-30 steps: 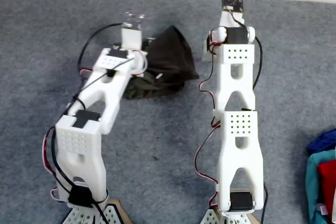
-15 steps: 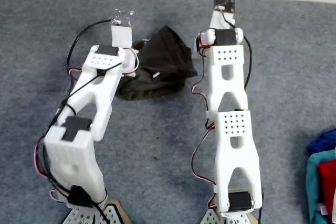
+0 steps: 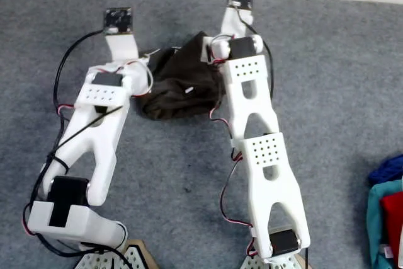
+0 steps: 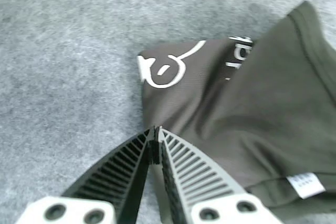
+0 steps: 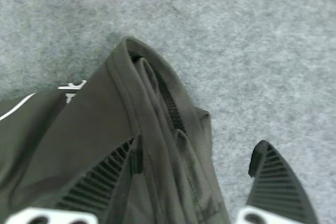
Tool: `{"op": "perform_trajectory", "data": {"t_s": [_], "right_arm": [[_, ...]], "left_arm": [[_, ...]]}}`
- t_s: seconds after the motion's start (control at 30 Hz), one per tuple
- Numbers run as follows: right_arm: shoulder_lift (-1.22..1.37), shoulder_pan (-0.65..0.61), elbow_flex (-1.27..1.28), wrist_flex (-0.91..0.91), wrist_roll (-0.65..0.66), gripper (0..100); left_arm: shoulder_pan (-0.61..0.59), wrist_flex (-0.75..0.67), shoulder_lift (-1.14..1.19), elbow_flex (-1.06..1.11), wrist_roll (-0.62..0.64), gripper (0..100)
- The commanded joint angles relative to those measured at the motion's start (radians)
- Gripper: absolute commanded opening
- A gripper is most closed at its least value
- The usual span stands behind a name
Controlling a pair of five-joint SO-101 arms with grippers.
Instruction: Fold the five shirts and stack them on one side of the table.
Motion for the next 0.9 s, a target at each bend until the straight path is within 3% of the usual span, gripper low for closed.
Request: {"op": "perform_trajectory", "data": {"t_s": [0.0,0.6,0.87], "right_arm": [[-0.008,-0.008,0.042,-0.048,-0.04,32.0],[0.021,-0.071,0.252,-0.042,-0.038,31.9],[0.022,-0.113,0.252,-0.013,-0.038,16.2]], "left_arm": [[-0.015,-0.06,-0.051,0.012,0.003,1],[-0.016,-0.06,-0.05,0.015,0.003,1],[-0.016,-0.061,-0.05,0.015,0.003,1]]}}
